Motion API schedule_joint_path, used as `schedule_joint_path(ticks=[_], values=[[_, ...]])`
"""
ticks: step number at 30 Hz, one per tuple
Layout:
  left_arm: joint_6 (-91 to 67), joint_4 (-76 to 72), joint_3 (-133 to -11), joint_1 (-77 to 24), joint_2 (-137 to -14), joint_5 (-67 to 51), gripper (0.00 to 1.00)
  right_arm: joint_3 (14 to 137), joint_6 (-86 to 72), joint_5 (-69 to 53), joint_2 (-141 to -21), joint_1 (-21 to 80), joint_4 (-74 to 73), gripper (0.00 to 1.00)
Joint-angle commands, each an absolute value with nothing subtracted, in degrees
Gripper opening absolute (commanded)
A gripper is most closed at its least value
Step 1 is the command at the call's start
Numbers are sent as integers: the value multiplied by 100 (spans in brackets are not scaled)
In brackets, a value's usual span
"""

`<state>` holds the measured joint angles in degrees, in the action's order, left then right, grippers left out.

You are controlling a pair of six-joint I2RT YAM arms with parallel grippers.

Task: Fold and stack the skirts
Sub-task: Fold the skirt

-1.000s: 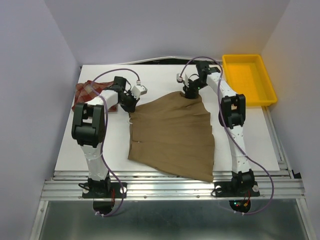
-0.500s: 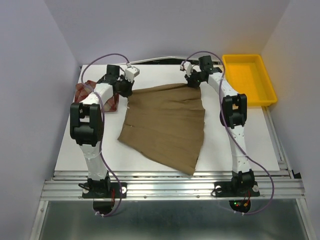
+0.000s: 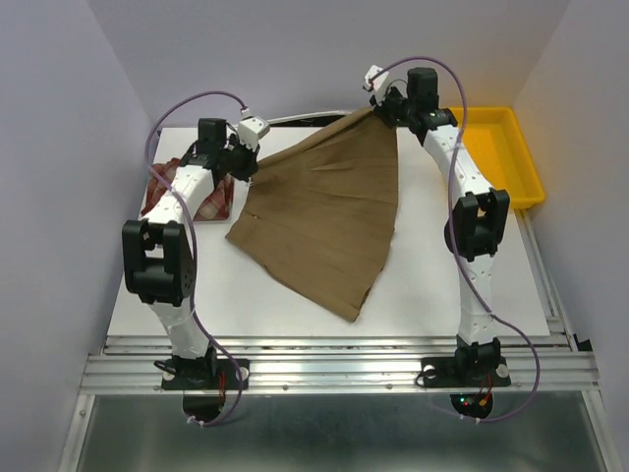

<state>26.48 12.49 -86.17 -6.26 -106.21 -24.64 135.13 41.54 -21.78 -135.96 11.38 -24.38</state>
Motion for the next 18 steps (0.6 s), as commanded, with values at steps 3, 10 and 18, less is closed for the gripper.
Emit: schedule_joint_path(ticks=[3,10,18], values=[[2934,1450,-7964,-387,-9371,-2145,0,13360,4552,-1722,-12675,1107,-2214,1],[4540,1774,-7770,-221,-9044,-2564,0,11747,4719,-1749,-11465,1590,-2979,1],[6809,2855,-7743,316,-9062,-3734,0,10328,4667,-1521,-10135,2311,-3734,1]])
